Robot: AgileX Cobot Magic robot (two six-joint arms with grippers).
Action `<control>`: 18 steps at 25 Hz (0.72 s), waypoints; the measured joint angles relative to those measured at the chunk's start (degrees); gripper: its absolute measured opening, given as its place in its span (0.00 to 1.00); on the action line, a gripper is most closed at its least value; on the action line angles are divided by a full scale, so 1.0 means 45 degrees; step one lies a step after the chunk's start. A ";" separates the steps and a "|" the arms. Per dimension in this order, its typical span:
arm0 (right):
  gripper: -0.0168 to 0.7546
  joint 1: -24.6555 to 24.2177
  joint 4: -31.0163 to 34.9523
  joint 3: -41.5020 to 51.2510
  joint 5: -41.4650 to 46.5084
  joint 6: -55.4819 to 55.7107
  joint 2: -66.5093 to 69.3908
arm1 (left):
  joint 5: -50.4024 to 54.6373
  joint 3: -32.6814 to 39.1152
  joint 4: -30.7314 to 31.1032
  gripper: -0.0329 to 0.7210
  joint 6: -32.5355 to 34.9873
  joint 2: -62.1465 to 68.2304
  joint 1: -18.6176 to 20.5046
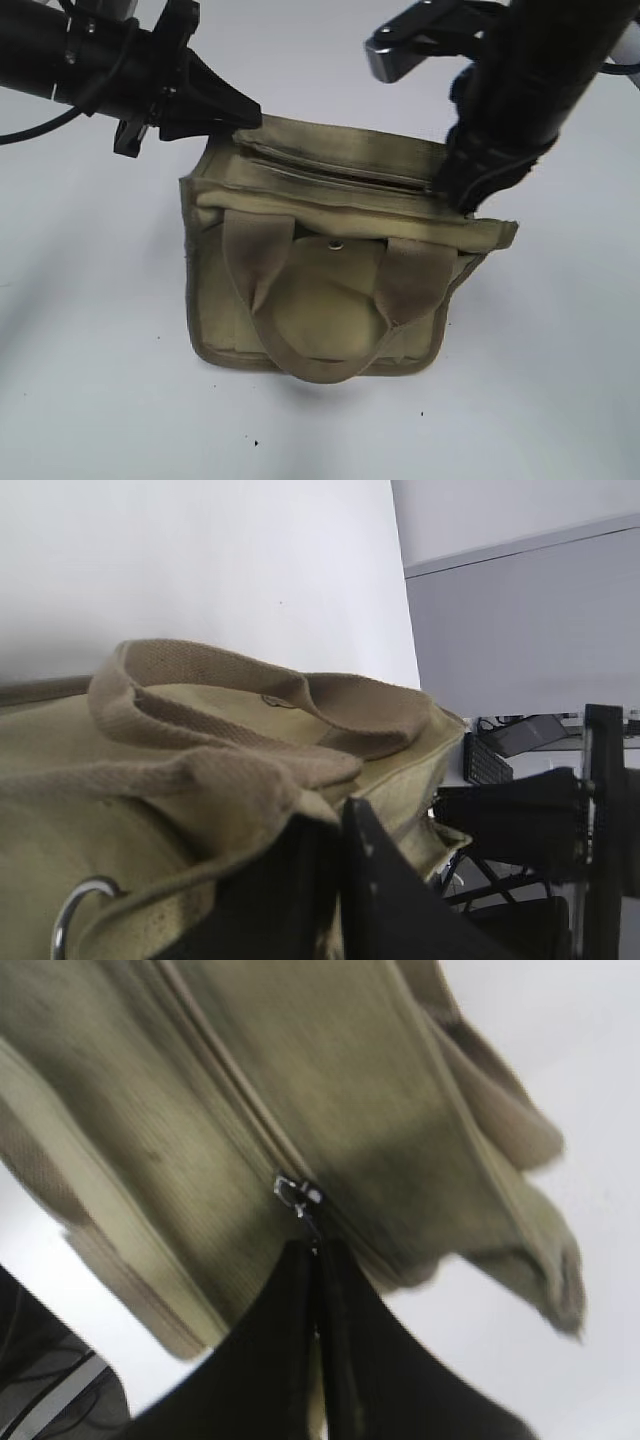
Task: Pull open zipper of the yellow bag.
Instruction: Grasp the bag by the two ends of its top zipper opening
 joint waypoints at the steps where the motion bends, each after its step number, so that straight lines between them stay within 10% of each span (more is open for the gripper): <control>1: 0.02 -0.0420 0.0000 0.0000 0.0389 0.0241 -0.0011 | 0.0000 0.0000 0.0000 0.08 0.0000 0.0000 0.0000; 12: 0.07 -0.2613 0.2504 0.0000 0.1118 0.0757 -0.0011 | -0.0134 0.0000 0.0057 0.09 0.0000 0.0000 0.0036; 18: 0.66 -0.2613 0.3191 0.0000 0.1121 0.1483 -0.0848 | 0.0053 -0.0251 0.1552 0.43 0.0000 -0.0502 0.0079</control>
